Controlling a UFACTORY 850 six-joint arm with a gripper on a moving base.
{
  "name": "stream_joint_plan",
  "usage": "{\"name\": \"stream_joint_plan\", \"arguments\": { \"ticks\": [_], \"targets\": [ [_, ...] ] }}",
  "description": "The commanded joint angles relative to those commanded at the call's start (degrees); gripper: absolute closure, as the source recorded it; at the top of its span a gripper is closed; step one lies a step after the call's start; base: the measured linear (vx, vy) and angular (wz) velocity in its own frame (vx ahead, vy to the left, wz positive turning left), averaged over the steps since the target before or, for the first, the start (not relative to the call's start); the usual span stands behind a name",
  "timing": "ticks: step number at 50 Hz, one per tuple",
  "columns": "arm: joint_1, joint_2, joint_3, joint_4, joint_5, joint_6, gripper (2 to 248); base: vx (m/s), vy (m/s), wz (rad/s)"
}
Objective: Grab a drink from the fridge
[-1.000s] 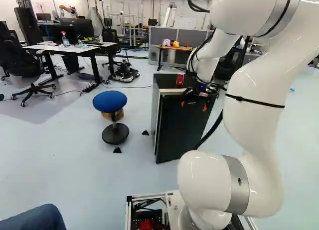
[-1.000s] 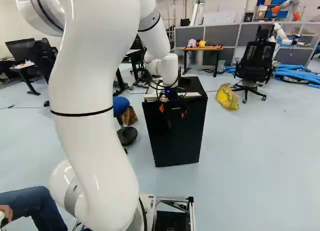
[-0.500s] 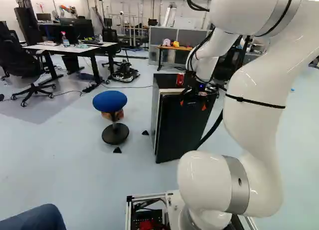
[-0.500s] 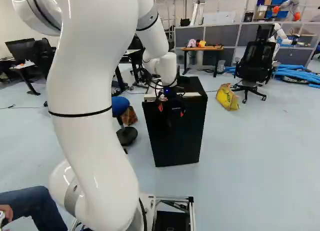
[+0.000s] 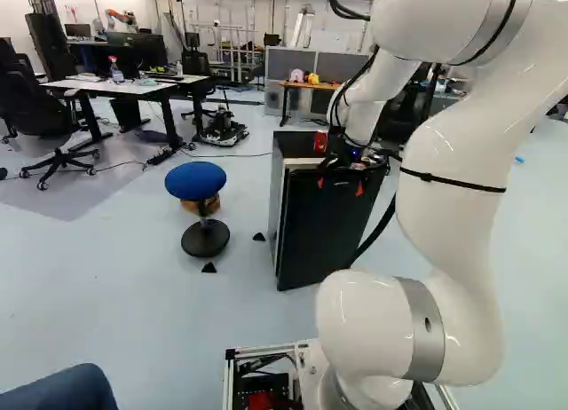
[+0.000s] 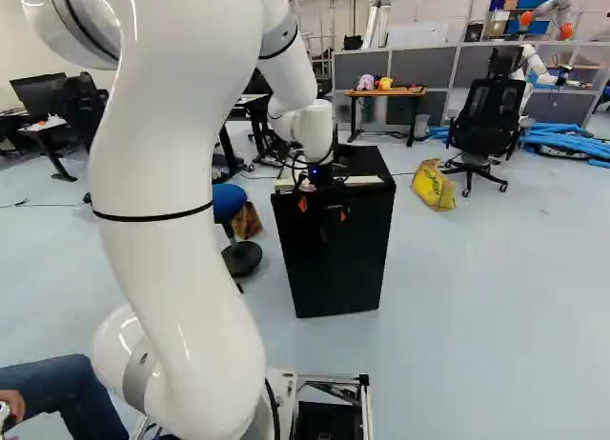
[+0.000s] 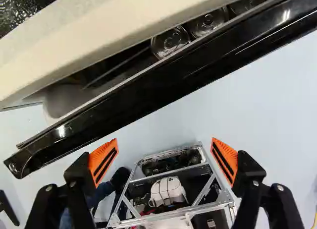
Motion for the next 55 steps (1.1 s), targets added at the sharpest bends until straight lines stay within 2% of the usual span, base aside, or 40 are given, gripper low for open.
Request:
{"name": "stream_joint_plan", "arguments": {
  "ticks": [55],
  "targets": [
    [3.36,-2.07,-2.76,0.0,0.0,0.0,3,0.0,0.0,0.0]
  ]
}}
